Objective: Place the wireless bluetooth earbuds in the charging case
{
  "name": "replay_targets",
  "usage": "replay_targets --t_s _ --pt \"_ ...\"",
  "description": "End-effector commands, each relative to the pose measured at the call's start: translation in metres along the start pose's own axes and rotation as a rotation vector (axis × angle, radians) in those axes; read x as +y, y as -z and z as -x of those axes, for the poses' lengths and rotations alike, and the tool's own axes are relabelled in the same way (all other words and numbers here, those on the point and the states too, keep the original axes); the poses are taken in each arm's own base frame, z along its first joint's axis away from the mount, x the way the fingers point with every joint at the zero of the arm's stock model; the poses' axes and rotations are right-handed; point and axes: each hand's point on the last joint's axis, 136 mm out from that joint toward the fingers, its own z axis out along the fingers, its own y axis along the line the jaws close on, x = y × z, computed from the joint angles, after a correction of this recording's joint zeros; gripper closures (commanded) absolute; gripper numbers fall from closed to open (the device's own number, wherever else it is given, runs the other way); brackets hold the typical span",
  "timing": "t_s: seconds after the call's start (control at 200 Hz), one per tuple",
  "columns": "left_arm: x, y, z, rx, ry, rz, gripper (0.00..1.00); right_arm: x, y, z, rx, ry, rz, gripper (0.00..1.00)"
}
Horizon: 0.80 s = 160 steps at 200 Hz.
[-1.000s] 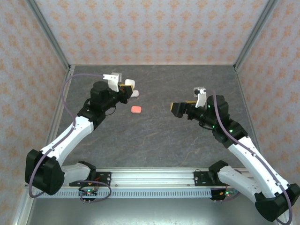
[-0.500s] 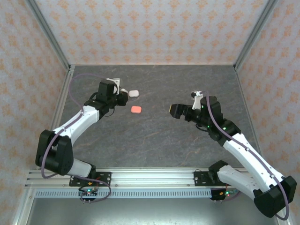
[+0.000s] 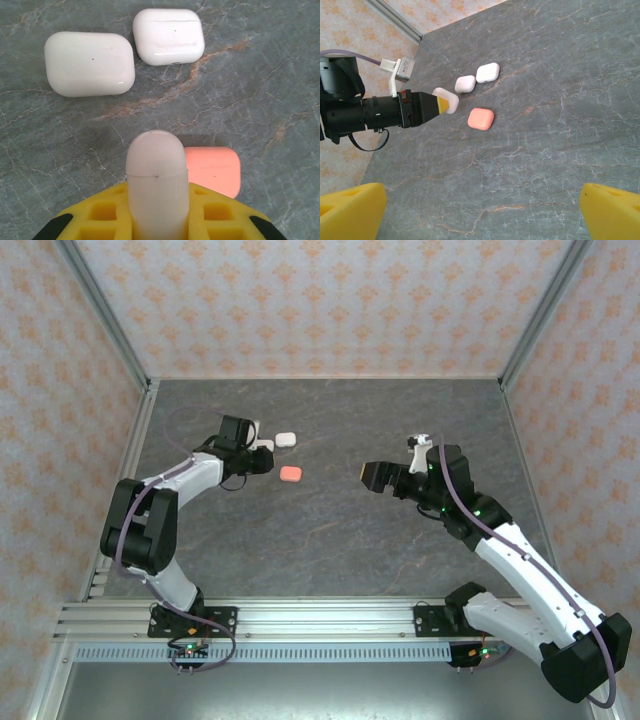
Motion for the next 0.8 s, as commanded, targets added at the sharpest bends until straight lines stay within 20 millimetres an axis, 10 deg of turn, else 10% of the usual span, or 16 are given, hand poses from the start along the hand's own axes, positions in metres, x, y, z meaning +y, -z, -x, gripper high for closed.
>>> replay_targets --t_s 0.0,0.796 --pt "0.001 -0.003 0.004 0.009 0.011 -0.016 1.0 -0.005 -0.001 -0.002 -0.005 -0.013 -0.021 0.01" --pt "0.007 -0.026 -0.015 0.084 0.064 -0.026 0.95 -0.01 -0.005 -0.007 0.013 -0.018 -0.036 0.01"
